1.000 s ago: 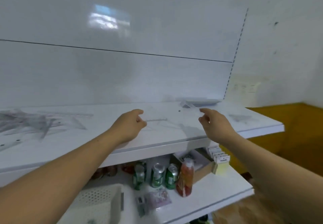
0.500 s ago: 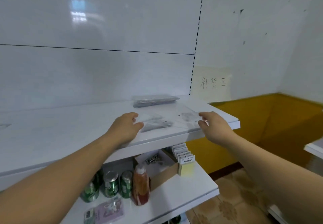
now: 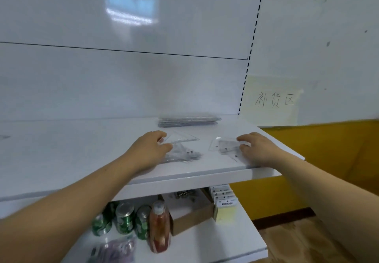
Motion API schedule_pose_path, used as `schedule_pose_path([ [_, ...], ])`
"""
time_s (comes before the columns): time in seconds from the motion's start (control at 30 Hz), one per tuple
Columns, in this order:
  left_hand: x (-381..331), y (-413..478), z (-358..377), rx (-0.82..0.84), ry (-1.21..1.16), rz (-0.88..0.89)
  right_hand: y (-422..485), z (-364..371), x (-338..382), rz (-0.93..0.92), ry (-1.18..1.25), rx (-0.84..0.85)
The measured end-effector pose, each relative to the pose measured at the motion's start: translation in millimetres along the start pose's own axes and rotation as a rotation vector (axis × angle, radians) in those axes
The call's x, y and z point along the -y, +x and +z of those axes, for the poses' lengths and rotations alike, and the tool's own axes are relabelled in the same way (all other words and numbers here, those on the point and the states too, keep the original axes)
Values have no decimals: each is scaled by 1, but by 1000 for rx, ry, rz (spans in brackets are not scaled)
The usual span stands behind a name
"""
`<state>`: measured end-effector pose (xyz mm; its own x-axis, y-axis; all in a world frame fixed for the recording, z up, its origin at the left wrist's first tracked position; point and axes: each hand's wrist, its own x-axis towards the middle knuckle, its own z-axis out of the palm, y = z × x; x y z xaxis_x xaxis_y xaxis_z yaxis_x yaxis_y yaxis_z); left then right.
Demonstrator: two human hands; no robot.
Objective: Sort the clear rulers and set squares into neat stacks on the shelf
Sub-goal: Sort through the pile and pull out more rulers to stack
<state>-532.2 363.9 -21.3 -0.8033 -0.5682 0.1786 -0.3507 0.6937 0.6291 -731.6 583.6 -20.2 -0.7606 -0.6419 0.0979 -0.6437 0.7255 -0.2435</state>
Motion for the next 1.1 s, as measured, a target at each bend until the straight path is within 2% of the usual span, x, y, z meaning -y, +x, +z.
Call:
schedule_pose_path([
  [0.2,-6,-14,6,-84,57,-101,11,4,-24,-133,0,83],
  [0.3,-8,-16,8,-97,79,-150,11,4,-31,-184,6,66],
  [0.4,-13,-19,12,-101,123,-194,12,-1,-23,-262,-27,35],
  [0.53,-23,-21,21,-153,167,-235,19,4,-4,-387,-90,119],
  [0.67,-27,-21,26,-152,279,-264,28,16,-1,-379,-91,184],
  [0.8,-28,-22,26,-86,338,-273,29,18,-3,-379,-76,164],
  [0.9,-33,-26,31,-90,388,-233,28,18,-2,-386,-69,140],
  [1.03,-42,-27,41,-85,581,-224,26,16,-1,-395,-58,128],
  [1.1,-42,-26,42,-90,585,-217,25,16,0,-395,-57,128],
])
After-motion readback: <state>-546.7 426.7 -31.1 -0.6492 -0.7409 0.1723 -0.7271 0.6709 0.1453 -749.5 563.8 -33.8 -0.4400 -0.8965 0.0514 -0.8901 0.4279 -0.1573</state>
